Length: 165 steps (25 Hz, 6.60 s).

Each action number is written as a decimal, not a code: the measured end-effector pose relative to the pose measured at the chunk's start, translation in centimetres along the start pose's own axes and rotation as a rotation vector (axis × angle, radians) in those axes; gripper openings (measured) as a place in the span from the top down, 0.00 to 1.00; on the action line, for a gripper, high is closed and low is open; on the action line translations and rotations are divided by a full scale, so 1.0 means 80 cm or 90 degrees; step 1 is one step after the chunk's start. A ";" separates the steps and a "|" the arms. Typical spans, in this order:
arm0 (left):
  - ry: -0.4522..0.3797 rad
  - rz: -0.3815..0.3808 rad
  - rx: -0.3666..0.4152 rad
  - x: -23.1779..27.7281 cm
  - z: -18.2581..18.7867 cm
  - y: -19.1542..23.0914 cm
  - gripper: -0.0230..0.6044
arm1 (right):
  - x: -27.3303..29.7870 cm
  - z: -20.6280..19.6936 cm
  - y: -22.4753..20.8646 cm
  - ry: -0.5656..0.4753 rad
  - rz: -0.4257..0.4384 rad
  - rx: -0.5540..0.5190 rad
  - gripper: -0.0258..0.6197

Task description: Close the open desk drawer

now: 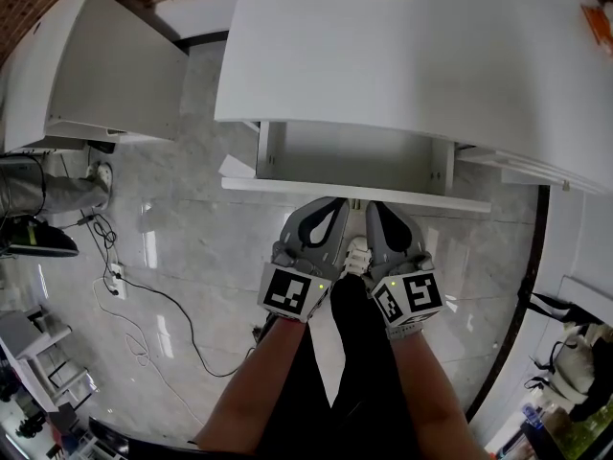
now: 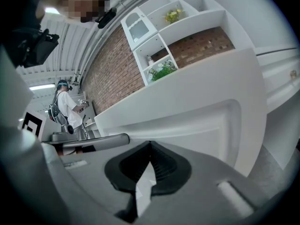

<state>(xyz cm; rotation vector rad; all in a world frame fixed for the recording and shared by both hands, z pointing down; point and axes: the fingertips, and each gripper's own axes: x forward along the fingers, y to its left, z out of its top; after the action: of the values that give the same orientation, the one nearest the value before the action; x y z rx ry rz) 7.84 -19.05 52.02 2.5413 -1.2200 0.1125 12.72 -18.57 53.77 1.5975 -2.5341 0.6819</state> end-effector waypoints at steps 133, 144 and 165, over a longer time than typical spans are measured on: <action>-0.108 -0.044 0.055 -0.280 0.294 -0.078 0.96 | -0.290 0.286 0.206 -0.186 -0.004 -0.168 0.96; -0.117 -0.013 0.037 -0.318 0.322 -0.072 0.96 | -0.314 0.317 0.226 -0.196 0.018 -0.166 0.96; -0.132 -0.011 0.030 -0.354 0.334 -0.056 0.96 | -0.306 0.319 0.276 -0.186 0.037 -0.162 0.96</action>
<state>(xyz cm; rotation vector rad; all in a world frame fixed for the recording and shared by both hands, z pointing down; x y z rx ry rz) -8.38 -3.73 19.78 2.6572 -1.2832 -0.1304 9.07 -0.27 16.49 1.6406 -2.7370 0.1239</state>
